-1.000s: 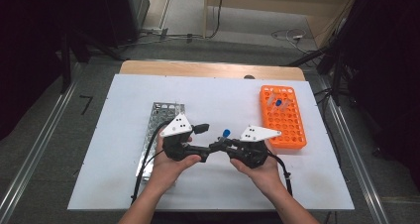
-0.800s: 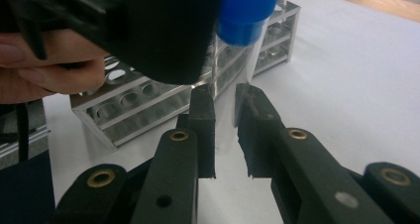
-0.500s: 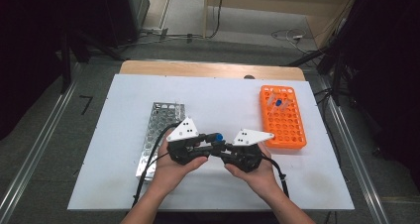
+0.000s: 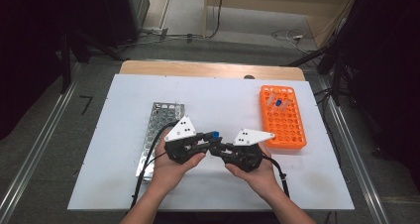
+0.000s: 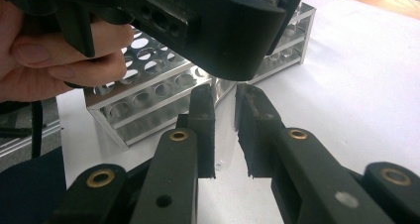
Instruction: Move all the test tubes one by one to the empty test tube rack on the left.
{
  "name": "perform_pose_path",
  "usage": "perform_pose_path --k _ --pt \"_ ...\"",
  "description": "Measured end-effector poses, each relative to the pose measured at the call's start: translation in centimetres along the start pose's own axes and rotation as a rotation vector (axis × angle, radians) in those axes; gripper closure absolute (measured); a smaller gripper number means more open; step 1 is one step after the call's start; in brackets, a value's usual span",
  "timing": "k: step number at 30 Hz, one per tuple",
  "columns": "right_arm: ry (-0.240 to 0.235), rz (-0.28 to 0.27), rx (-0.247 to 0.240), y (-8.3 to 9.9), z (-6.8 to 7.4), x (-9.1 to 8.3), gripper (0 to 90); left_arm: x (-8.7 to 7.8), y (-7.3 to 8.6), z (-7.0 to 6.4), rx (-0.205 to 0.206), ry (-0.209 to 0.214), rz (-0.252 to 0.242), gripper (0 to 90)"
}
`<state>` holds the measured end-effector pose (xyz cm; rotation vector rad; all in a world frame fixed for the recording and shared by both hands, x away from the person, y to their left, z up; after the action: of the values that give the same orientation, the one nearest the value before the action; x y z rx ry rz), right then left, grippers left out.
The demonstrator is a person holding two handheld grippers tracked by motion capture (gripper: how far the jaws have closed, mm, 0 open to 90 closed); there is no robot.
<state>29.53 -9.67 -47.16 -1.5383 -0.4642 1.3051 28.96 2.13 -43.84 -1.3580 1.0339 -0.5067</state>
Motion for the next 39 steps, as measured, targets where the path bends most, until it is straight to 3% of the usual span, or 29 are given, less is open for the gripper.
perform_pose_path --k 5,9,18,26,30,39 --pt "0.005 -0.011 0.002 -0.1 -0.1 -0.1 73.7 -0.2 -0.1 0.2 -0.013 0.002 -0.010 76.6" --pt "0.005 -0.019 0.017 -0.1 -0.3 -0.1 63.9 -0.6 -0.4 0.5 -0.020 -0.002 -0.031 76.7" --pt "0.010 -0.051 0.032 -0.4 -0.9 -0.8 27.2 -1.1 -0.6 1.2 -0.033 -0.028 -0.042 76.7" --pt "0.012 -0.054 0.064 -0.4 -2.0 -1.6 0.0 -1.6 -0.8 2.1 -0.041 -0.049 -0.055 76.7" --pt "-0.009 -0.061 0.072 -0.3 -2.5 -2.3 0.0 -1.9 -0.9 2.5 -0.042 -0.063 -0.061 76.7" --pt "0.030 -0.080 0.096 0.4 -4.1 -4.3 0.0 -2.6 -1.1 3.8 -0.048 -0.097 -0.070 76.8"
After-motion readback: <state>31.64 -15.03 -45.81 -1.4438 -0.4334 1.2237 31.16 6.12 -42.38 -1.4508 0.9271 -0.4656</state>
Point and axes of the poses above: each handheld gripper's, and its own axes: x roughly forward along the jaws, y roughly out of its underside, z roughly to its left, the point moved 6 cm from there along x, roughly forward along the jaws, and after that the axes turned 1 degree about x, right-handed, at the moved point
